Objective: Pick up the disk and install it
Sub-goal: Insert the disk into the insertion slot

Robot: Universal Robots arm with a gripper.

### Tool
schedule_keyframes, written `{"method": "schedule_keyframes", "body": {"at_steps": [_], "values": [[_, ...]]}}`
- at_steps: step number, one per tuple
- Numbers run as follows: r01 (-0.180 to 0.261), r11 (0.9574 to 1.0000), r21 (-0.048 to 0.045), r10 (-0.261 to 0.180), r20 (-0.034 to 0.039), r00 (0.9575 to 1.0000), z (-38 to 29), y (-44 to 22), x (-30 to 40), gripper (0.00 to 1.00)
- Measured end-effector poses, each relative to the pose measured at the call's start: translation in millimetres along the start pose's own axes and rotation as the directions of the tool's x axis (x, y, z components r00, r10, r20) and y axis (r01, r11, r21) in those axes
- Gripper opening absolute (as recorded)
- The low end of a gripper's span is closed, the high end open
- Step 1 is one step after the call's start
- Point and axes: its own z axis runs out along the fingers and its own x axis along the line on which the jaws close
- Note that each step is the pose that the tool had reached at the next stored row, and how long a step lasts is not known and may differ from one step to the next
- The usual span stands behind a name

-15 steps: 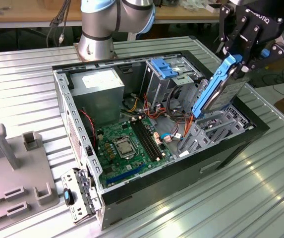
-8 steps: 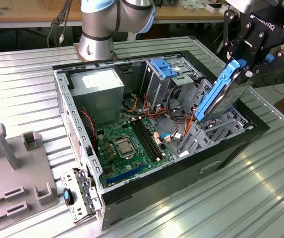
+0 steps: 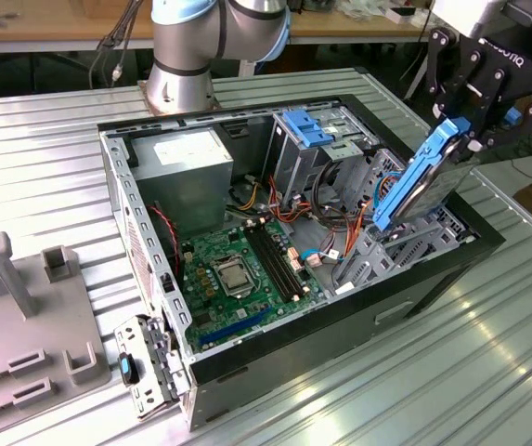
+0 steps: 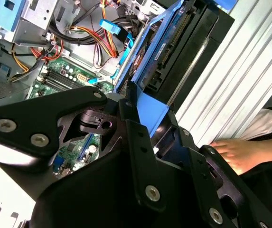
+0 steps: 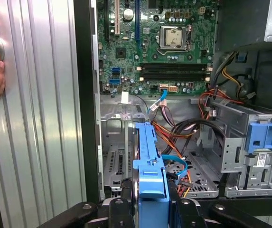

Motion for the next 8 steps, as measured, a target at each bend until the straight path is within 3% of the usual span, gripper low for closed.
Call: {"method": "schedule_keyframes", "body": {"at_steps": [8], "values": [[-0.009,1.0000,0.0004,0.009,-0.0021,1.0000,7.1,1.7,2.7,0.37]]}}
